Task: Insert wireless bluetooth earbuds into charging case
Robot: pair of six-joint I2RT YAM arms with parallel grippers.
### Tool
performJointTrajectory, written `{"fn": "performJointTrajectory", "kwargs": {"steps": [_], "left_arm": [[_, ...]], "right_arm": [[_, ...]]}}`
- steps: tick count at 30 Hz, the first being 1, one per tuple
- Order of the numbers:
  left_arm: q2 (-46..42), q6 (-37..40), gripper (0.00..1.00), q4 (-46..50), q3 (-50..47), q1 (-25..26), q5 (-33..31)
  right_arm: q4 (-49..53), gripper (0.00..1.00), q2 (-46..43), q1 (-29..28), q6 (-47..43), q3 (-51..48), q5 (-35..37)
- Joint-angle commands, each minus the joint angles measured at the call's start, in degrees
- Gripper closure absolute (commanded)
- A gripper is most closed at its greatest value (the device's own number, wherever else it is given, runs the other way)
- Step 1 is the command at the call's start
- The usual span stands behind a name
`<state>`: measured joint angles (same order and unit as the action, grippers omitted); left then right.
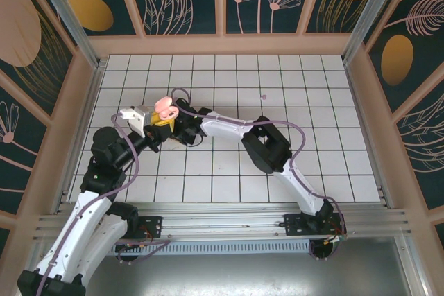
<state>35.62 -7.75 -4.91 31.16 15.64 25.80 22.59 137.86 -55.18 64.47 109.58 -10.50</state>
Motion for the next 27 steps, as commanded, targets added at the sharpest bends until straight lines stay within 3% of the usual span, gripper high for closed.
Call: {"fn": "performJointTrajectory", "kwargs": {"steps": [1, 11, 27], "left_arm": [[-0.66, 0.89, 0.90, 0.44, 0.57, -0.39, -0.32], [-0.78, 1.69, 0.89, 0.91, 0.57, -0.36, 0.44], [6.96, 3.40, 0.84, -9.72, -2.13, -0.35, 12.49]], "right_arm": [[3.24, 0.81, 1.80, 0.16, -1.91, 0.47, 1.58], [6.27, 0.90, -2.03, 2.27, -7.09, -1.46, 3.88], [2.77, 0.91, -26.38, 13.53, -14.49, -29.43, 8.61]]}}
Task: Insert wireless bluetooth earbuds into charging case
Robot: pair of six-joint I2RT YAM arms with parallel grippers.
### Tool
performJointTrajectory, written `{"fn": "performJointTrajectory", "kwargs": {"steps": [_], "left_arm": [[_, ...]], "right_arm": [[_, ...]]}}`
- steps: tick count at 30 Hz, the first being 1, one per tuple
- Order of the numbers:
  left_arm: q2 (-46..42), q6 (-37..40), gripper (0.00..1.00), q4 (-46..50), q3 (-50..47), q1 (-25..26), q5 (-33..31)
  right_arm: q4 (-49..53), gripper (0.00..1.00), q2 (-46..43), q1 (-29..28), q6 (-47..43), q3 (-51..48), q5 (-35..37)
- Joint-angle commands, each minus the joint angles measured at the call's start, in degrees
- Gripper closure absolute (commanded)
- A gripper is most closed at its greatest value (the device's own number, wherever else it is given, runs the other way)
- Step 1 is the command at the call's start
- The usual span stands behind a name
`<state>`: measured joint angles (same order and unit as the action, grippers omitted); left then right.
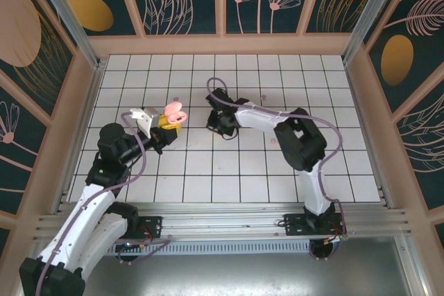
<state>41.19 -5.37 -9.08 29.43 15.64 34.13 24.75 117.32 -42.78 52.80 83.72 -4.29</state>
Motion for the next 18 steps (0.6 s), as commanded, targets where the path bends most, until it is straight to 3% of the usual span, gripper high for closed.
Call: {"fn": "performJointTrajectory", "kwargs": {"steps": [1, 7, 13, 18], "left_arm": [[2.04, 0.90, 0.84, -6.31, -0.43, -0.35, 4.64], [6.74, 0.49, 0.85, -10.56, -1.50, -0.28, 5.05], [12.05, -4.80, 0.88, -21.70, -3.63, 0.59, 5.60], [18.51, 1.48, 0.88, -23.45, -2.37, 5.26, 4.94]], "right_arm": [[0.35, 0.91, -7.30, 1.81, -3.27, -5.07, 2.44], [1.94, 0.91, -15.89, 4.28, -7.21, -9.89, 3.60], [5.53, 0.91, -22.54, 5.16, -11.87, -10.43, 3.68], [6.13, 0.91, -28.30, 6.49, -13.15, -12.52, 2.16]]}}
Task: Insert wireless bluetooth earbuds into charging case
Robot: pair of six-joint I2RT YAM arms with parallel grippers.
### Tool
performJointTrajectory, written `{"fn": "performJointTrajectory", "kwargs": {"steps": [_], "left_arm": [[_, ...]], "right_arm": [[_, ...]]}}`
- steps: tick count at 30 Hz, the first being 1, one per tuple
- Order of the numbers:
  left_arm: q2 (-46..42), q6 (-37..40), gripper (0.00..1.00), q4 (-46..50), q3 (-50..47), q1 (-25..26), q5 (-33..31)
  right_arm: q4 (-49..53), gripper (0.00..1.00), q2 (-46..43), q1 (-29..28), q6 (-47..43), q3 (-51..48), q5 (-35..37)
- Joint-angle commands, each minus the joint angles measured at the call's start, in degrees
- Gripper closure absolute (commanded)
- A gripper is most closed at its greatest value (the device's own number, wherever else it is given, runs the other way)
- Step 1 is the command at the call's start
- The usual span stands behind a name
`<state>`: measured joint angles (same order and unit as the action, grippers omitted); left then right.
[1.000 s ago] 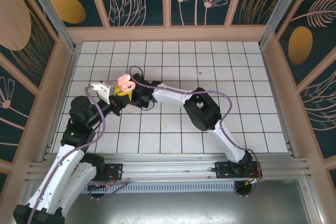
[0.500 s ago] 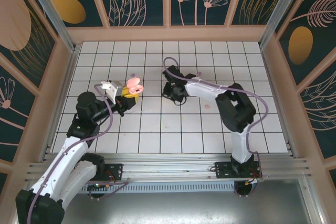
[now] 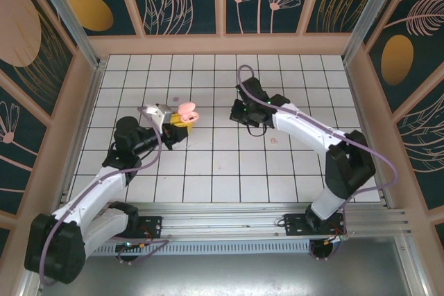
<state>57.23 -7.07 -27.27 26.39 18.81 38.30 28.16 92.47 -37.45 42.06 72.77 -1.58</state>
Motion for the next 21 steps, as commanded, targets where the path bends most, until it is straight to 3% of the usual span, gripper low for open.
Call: {"fn": "performJointTrajectory", "kwargs": {"steps": [1, 11, 21], "left_arm": [[3.80, 3.96, 0.88, -6.14, 0.91, 3.18, 0.96], [13.08, 1.26, 0.91, -22.52, 0.00, 7.34, 1.25], [16.11, 5.58, 0.93, -28.62, -2.07, 9.93, -0.22]], "right_arm": [[2.98, 0.91, -4.44, 1.52, -2.65, -1.75, -1.26], [6.46, 0.91, -9.09, 3.47, -6.90, -1.57, -5.18], [-3.97, 0.91, -17.65, 3.37, -5.08, -10.61, -9.40]]}}
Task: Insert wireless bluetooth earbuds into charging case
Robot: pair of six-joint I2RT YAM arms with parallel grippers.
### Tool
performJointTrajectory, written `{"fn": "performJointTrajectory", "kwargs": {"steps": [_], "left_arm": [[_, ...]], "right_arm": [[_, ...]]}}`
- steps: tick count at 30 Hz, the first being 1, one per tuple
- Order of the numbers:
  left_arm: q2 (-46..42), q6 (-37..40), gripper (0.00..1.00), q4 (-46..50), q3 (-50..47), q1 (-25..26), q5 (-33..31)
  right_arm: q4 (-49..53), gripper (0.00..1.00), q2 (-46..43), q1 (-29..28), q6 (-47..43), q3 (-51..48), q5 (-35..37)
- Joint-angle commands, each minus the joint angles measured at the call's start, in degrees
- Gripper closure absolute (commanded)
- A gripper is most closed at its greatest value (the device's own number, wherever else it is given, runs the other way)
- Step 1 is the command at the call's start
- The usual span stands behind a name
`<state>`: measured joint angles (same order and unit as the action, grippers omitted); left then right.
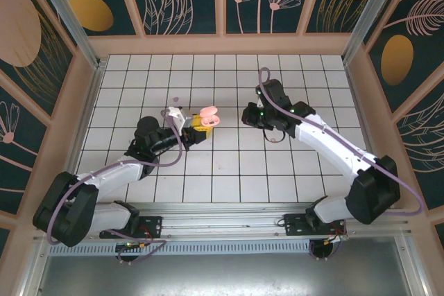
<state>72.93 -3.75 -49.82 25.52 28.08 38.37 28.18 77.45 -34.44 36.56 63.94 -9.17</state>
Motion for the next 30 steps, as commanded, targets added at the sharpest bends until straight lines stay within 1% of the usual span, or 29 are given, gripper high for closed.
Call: {"fn": "performJointTrajectory", "kwargs": {"steps": [1, 4, 9, 15, 18, 23, 30], "left_arm": [[0.57, 2.46, 0.93, -7.14, -1.58, 0.83, -0.36], [0.73, 2.61, 0.93, -9.59, -2.28, 1.47, 0.42], [2.05, 3.59, 0.93, -9.90, -2.04, 2.64, -0.46], [3.55, 3.31, 0.93, -11.25, -2.29, 3.21, -2.97], [3.68, 2.07, 0.93, -12.43, -2.27, 3.17, -4.17], [3.11, 4.31, 0.93, -9.85, -1.45, 3.21, -4.61], [2.45, 4.54, 0.92, -8.96, -0.86, 3.21, -4.78]], "right_arm": [[-4.56, 0.92, -3.48, 0.31, 0.32, -2.36, -1.94], [-5.20, 0.92, -5.37, 0.18, 0.27, -2.80, -2.97], [-5.69, 0.93, -7.05, -1.09, -0.25, -2.23, -3.46], [-4.76, 0.93, -6.98, -5.36, -2.54, 0.51, -2.61], [-2.38, 0.93, -6.33, -6.08, -5.01, 2.64, -2.35], [-2.66, 0.93, -5.48, -7.93, -7.11, 5.36, -2.87], [-4.19, 0.93, -2.71, -10.90, -6.23, 6.67, -3.83]]}}
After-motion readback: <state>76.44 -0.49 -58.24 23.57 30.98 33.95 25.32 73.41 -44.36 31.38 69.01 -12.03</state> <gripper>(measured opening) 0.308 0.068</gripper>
